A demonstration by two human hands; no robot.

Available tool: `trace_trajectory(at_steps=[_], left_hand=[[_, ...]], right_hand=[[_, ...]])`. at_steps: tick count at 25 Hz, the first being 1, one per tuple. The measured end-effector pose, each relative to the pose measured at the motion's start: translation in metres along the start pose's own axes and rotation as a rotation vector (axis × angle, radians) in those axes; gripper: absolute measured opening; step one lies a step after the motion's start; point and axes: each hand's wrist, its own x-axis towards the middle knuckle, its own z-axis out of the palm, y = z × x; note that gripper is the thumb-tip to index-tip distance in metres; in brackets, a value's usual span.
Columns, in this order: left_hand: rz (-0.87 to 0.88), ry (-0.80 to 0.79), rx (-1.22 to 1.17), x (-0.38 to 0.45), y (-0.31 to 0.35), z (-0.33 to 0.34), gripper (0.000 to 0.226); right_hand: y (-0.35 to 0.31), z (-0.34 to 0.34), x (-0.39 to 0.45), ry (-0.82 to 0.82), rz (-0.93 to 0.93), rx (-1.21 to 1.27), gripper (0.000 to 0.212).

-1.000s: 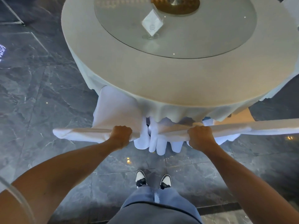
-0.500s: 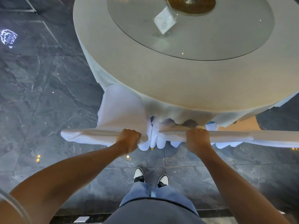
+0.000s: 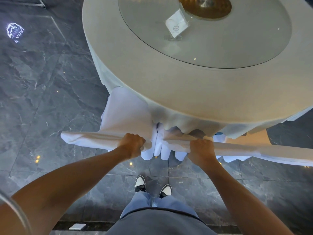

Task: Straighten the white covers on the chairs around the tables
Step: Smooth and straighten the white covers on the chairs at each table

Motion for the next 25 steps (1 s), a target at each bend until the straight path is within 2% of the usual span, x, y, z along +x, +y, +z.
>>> trace_trajectory(at_steps=[4, 6, 10, 11, 13, 15, 18, 21, 25], left_hand=[[-0.004, -0.042, -0.003, 0.007, 0.01, -0.001, 0.024], [0.01, -0.061, -0.025, 0.013, 0.018, 0.002, 0.03], [0.155, -0.155, -0.083, 0.032, 0.036, -0.016, 0.071], [0.167, -0.178, -0.07, 0.033, 0.039, -0.023, 0.074], [0.107, -0.148, 0.021, 0.029, 0.039, -0.026, 0.059], [-0.06, -0.114, 0.072, 0.025, 0.036, -0.015, 0.04], [-0.239, -0.132, 0.045, 0.02, 0.048, 0.004, 0.038], [-0.291, -0.084, 0.043, 0.014, 0.058, 0.013, 0.042], [-0.375, -0.036, 0.043, -0.002, 0.055, 0.009, 0.037]], right_hand=[[0.009, -0.001, -0.012, 0.078, -0.04, 0.067, 0.025], [0.016, 0.001, -0.02, 0.132, -0.098, 0.125, 0.033], [0.044, 0.023, -0.044, 0.514, -0.19, 0.26, 0.049], [0.053, 0.025, -0.05, 0.563, -0.166, 0.243, 0.048], [0.071, 0.03, -0.054, 0.588, -0.111, 0.229, 0.04], [0.089, 0.027, -0.049, 0.561, -0.12, 0.24, 0.03], [0.109, 0.019, -0.04, 0.466, -0.237, 0.256, 0.03], [0.116, 0.012, -0.037, 0.321, -0.297, 0.255, 0.038], [0.109, -0.002, -0.022, 0.166, -0.34, 0.262, 0.043]])
